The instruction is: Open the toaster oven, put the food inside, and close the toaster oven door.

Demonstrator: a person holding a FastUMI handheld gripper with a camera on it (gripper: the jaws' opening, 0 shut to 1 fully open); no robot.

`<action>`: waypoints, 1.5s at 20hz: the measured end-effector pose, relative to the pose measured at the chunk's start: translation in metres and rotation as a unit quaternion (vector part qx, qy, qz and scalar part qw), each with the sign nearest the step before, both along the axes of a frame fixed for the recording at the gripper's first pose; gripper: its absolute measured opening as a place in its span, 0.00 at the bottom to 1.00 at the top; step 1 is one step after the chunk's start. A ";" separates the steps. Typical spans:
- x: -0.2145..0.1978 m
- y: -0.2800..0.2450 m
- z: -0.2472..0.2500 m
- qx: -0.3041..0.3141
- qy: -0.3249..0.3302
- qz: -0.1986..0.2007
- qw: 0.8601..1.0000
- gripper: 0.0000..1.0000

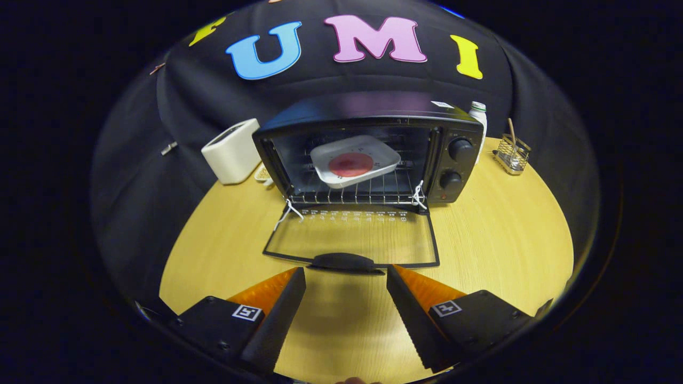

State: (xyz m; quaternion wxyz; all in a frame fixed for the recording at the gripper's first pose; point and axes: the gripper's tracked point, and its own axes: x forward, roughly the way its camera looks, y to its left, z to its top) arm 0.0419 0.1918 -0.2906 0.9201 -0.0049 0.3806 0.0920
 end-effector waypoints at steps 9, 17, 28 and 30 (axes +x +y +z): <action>-0.002 -0.013 -0.066 -0.068 0.048 -0.033 0.996 0.99; 0.016 -0.010 -0.083 -0.066 0.052 -0.069 0.994 0.99; 0.021 -0.004 -0.064 -0.049 0.030 -0.053 0.997 0.98; 0.020 -0.005 -0.049 -0.039 0.011 -0.050 0.998 0.99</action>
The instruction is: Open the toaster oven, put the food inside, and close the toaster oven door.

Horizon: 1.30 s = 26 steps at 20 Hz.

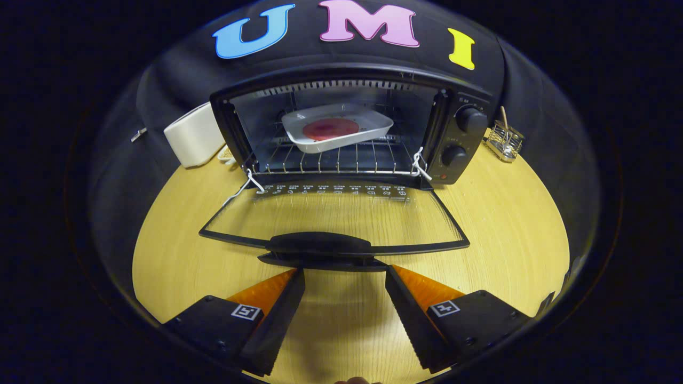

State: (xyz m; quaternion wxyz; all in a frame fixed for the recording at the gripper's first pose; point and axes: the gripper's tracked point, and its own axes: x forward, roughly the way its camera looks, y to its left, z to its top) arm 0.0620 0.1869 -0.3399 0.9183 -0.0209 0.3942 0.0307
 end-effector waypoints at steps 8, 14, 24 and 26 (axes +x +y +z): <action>0.024 -0.009 0.082 0.010 -0.097 -0.003 0.995 1.00; 0.036 -0.034 0.170 0.046 -0.190 -0.016 0.981 0.99; -0.009 -0.148 0.325 -0.001 -0.379 -0.050 0.924 0.99; -0.025 -0.158 0.344 -0.004 -0.404 -0.054 0.913 0.99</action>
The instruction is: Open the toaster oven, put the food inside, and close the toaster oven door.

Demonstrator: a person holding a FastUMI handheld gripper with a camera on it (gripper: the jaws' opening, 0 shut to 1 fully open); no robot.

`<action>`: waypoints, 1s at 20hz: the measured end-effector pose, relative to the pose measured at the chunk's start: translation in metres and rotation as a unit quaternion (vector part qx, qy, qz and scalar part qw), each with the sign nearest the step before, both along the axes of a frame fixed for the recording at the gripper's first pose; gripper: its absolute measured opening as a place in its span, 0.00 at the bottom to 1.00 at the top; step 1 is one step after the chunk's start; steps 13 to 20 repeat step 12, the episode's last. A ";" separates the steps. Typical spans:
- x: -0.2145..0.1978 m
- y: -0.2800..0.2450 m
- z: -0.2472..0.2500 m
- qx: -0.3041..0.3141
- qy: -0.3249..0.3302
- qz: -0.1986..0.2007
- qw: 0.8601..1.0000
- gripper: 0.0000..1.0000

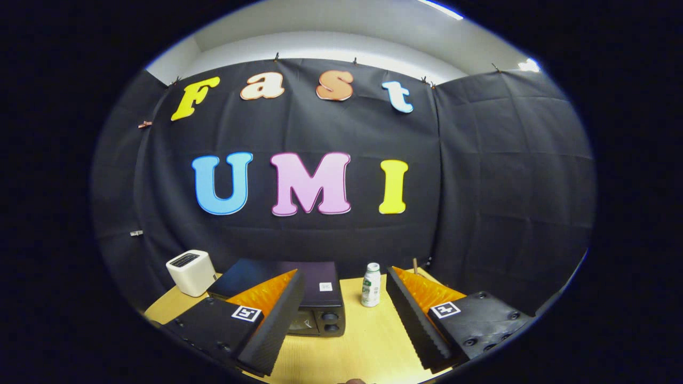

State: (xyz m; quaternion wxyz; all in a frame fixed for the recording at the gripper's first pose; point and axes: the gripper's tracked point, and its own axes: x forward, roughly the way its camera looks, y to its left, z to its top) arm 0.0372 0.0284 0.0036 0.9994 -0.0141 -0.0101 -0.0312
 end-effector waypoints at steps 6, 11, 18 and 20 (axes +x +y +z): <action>-0.045 -0.023 0.003 -0.009 -0.003 -0.006 1.000 0.99; -0.059 -0.043 -0.002 0.010 0.002 -0.021 1.000 0.98; -0.059 -0.046 -0.002 0.010 0.003 -0.022 1.000 0.98; -0.059 -0.046 -0.002 0.010 0.003 -0.022 1.000 0.98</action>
